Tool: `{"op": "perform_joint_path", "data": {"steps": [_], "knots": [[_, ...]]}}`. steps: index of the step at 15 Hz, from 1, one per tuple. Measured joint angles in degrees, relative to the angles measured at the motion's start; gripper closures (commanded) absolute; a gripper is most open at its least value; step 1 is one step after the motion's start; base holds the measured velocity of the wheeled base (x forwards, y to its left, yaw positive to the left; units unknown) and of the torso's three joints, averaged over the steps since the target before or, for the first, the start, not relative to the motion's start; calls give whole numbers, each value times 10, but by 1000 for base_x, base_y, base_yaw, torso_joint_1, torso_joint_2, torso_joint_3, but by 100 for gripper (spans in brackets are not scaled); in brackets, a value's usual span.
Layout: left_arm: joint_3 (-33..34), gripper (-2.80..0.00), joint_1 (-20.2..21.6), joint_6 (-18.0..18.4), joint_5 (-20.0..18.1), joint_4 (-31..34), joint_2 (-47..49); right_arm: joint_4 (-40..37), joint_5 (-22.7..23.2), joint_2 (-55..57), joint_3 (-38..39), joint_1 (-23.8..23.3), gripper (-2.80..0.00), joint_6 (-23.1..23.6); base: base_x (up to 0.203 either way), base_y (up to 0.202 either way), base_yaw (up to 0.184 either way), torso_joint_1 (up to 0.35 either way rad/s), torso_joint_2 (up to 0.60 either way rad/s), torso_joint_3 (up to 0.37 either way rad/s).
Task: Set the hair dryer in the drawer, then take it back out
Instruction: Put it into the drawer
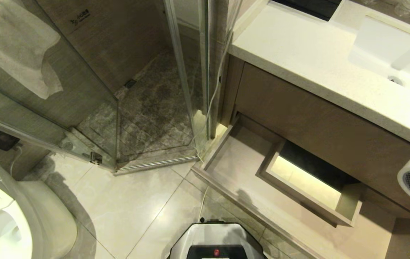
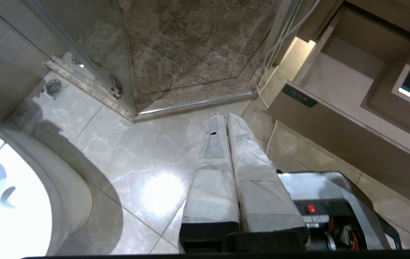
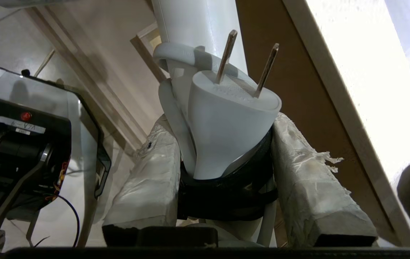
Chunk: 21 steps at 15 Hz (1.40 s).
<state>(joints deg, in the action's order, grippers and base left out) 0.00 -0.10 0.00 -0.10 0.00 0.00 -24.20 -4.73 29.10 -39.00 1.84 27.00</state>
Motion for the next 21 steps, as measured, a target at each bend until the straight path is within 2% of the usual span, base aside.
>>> {"op": "perform_joint_path", "data": {"steps": [5,18,21], "knots": [[0,0,0,0,0,0,0,2,0,-7,11,1,0,0,0,0,0,-67,-48,-121],[0,0,0,0,0,1,0,-1,-1,-24,25,1,0,2,0,0,0,0,0,0],[0,0,0,0,0,0,0,-4,-1,-25,25,1,0,1,-2,5,-103,-2,1,3]]}}
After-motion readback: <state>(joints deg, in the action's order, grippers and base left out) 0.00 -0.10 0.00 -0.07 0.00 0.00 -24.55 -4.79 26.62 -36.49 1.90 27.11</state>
